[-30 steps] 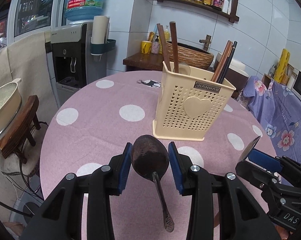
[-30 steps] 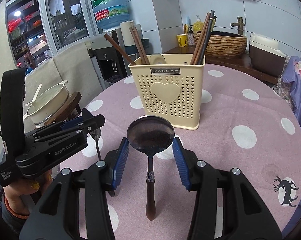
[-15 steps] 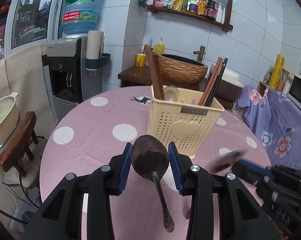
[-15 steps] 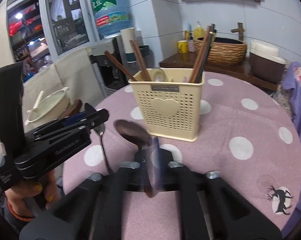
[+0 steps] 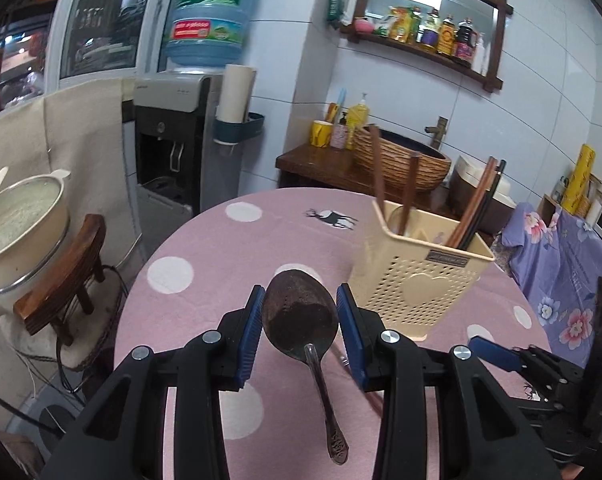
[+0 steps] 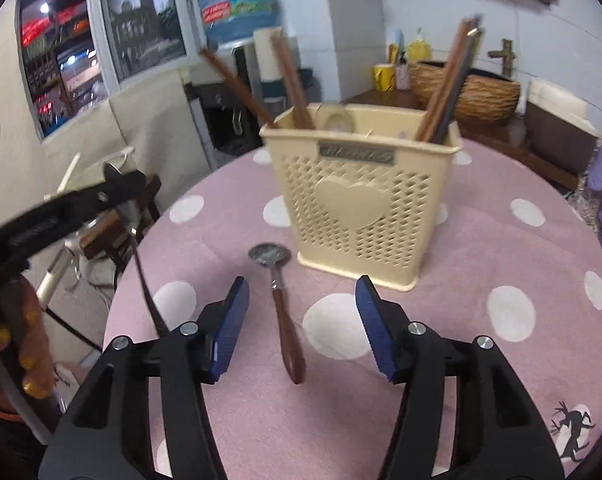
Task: Organize utensils
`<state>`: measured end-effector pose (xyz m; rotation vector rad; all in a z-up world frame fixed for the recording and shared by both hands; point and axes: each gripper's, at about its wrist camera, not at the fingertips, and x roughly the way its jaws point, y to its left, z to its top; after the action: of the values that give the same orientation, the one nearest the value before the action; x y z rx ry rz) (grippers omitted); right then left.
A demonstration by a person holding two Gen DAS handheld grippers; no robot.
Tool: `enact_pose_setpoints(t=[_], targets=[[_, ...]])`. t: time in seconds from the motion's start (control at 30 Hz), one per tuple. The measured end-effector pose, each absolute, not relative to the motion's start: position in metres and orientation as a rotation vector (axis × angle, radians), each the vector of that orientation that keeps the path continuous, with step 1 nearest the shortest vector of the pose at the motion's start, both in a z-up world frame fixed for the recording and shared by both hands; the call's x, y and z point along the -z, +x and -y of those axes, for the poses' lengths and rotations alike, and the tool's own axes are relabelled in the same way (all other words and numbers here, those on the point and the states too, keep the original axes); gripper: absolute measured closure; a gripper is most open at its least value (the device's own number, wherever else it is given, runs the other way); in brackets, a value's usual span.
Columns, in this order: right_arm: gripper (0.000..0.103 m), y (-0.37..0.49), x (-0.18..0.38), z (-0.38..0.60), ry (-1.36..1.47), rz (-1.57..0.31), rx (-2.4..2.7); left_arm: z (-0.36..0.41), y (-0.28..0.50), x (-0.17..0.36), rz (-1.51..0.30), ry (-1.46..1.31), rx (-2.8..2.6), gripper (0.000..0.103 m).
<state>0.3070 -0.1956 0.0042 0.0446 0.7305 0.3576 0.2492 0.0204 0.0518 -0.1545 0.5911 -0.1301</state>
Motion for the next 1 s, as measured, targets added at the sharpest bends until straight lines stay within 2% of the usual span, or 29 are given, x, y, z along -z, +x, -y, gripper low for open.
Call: enact_pose_setpoints(t=[0.27, 0.43, 1.0], targets=[[0.046, 0.358, 0.043, 0.128, -0.146, -0.853, -0.434, -0.045, 0.248, -0.031, -0.64, -0.182, 0.104, 0.066], [0.059, 0.381, 0.067, 0.115, -0.185, -0.931, -0.428, -0.061, 0.249, -0.021, -0.659, -0.198, 0.097, 0.066], [0.056, 0.427, 0.079, 0.079, -0.206, -0.963, -0.414, -0.07, 0.262, -0.007, -0.69, -0.223, 0.125, 0.066]])
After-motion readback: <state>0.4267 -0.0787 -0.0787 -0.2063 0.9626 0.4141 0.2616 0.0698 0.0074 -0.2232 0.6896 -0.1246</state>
